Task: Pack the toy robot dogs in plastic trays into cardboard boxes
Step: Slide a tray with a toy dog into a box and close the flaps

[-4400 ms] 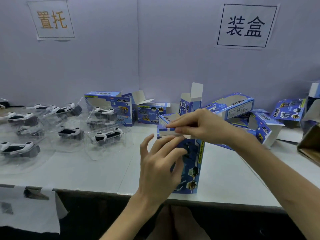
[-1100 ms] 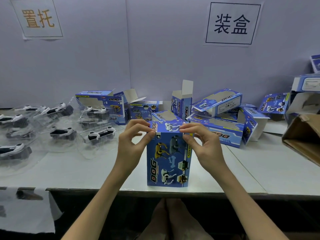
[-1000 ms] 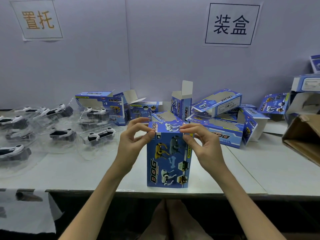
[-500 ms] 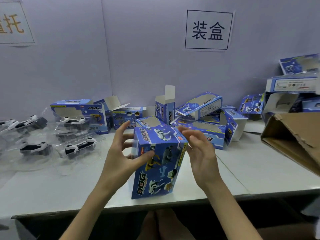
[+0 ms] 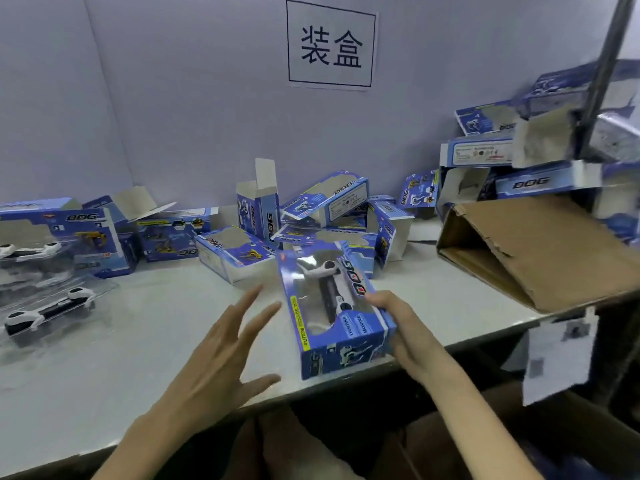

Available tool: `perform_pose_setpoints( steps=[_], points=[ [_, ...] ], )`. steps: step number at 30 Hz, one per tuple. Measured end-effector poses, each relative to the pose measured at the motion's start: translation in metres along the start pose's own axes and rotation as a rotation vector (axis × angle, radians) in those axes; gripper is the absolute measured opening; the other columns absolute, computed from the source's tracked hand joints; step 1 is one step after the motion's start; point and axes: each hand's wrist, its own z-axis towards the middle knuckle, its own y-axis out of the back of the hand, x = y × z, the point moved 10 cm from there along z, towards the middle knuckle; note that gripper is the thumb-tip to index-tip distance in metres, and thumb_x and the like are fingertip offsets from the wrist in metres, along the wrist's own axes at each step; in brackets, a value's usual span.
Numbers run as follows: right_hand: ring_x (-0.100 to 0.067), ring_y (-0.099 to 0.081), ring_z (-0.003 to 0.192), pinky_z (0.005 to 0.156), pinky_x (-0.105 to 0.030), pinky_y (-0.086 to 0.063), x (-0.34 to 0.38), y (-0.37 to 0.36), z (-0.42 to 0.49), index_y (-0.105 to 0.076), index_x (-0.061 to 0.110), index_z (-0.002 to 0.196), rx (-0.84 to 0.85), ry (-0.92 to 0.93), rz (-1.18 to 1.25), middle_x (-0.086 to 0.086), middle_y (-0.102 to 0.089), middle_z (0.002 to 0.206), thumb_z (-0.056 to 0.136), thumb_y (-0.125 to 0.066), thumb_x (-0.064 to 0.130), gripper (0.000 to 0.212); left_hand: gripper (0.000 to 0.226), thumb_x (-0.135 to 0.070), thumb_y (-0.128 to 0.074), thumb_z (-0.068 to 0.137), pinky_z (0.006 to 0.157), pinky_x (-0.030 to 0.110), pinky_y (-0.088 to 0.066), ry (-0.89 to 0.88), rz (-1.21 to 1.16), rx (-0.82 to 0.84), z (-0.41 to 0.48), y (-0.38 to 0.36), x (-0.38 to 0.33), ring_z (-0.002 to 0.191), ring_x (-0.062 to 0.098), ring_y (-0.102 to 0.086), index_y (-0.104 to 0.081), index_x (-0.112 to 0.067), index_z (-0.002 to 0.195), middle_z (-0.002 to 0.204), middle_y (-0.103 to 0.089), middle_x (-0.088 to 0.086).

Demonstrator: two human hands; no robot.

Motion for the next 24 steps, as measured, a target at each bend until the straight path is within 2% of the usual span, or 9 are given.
perform_pose_setpoints(
  steps=[3,5,8,9,11,13,16,20,24],
  points=[
    [-0.03,-0.07,0.089,0.067,-0.035,-0.053,0.037,0.049,0.003,-0.06,0.009,0.123,-0.252,0.238,0.185,-0.012,-0.074,0.108,0.061,-0.079,0.049,0.077,0.089,-0.049,-0.07,0.084,0.094,0.038,-0.052,0.224,-0.082,0.06,-0.021,-0.02,0.045,0.123,0.024,-0.059,-0.015,-0.04,0.152,0.163,0.006,-0.017],
    [-0.022,-0.069,0.092,0.072,-0.036,-0.053,0.071,0.086,0.003,-0.056,0.017,0.118,-0.432,0.461,0.378,0.004,-0.074,0.1,0.084,-0.072,0.044,0.045,0.081,-0.054,-0.063,0.086,0.085,0.036,-0.055,0.331,-0.105,0.089,-0.027,-0.028,0.062,0.112,0.017,-0.063,-0.015,-0.042,0.15,0.158,0.012,-0.028],
    [-0.014,-0.054,0.126,0.1,-0.039,-0.045,0.115,0.125,0.007,-0.049,0.033,0.123,-0.55,0.722,0.518,0.006,-0.057,0.136,0.101,-0.052,0.043,0.024,0.074,-0.053,-0.06,0.089,0.087,0.036,-0.054,0.354,-0.122,0.138,-0.027,-0.035,0.063,0.118,0.009,-0.058,-0.018,-0.042,0.149,0.157,0.006,-0.028],
    [-0.013,-0.045,0.133,0.109,-0.039,-0.037,0.119,0.129,0.012,-0.048,0.035,0.128,-0.58,0.718,0.426,0.006,-0.049,0.145,0.103,-0.048,0.04,0.026,0.073,-0.052,-0.06,0.09,0.088,0.036,-0.053,0.362,-0.135,0.15,-0.027,-0.037,0.063,0.121,0.006,-0.056,-0.019,-0.042,0.149,0.157,0.004,-0.027],
    [-0.015,-0.034,0.142,0.116,-0.034,-0.027,0.105,0.117,0.036,-0.049,0.027,0.139,-0.577,0.604,0.045,-0.001,-0.038,0.155,0.105,-0.048,0.025,0.035,0.068,-0.05,-0.06,0.091,0.09,0.034,-0.052,0.384,-0.151,0.167,-0.029,-0.038,0.065,0.122,0.003,-0.053,-0.024,-0.041,0.148,0.157,-0.002,-0.025],
    [-0.018,-0.039,0.139,0.109,-0.028,-0.032,0.06,0.085,0.067,-0.055,0.02,0.135,-0.405,0.428,-0.311,-0.007,-0.041,0.153,0.1,-0.054,0.01,0.037,0.061,-0.051,-0.057,0.092,0.091,0.033,-0.051,0.387,-0.136,0.2,-0.03,-0.041,0.066,0.119,0.005,-0.056,-0.029,-0.04,0.146,0.157,-0.007,-0.023],
    [-0.023,-0.043,0.136,0.108,-0.033,-0.037,-0.005,0.052,0.086,-0.052,0.015,0.14,-0.24,0.23,-0.618,-0.007,-0.044,0.15,0.094,-0.066,0.012,0.048,0.05,-0.054,-0.052,0.094,0.088,0.032,-0.049,0.389,-0.085,0.257,-0.032,-0.046,0.067,0.107,0.012,-0.062,-0.037,-0.042,0.141,0.157,-0.012,-0.022],
    [-0.025,-0.048,0.128,0.102,-0.033,-0.04,0.017,0.042,0.096,-0.047,0.013,0.139,-0.346,0.323,-0.665,-0.009,-0.043,0.145,0.086,-0.076,0.015,0.061,0.043,-0.053,-0.05,0.096,0.082,0.029,-0.043,0.414,-0.028,0.303,-0.032,-0.048,0.066,0.094,0.015,-0.062,-0.043,-0.042,0.137,0.157,-0.016,-0.021],
    [-0.027,-0.037,0.14,0.105,-0.043,-0.043,0.057,0.025,0.11,-0.037,0.015,0.149,-0.437,0.52,-0.991,-0.009,-0.025,0.158,0.084,-0.076,0.018,0.076,0.038,-0.054,-0.049,0.096,0.083,0.028,-0.042,0.41,-0.013,0.313,-0.032,-0.047,0.064,0.095,0.016,-0.062,-0.048,-0.043,0.133,0.157,-0.019,-0.02]
  ],
)
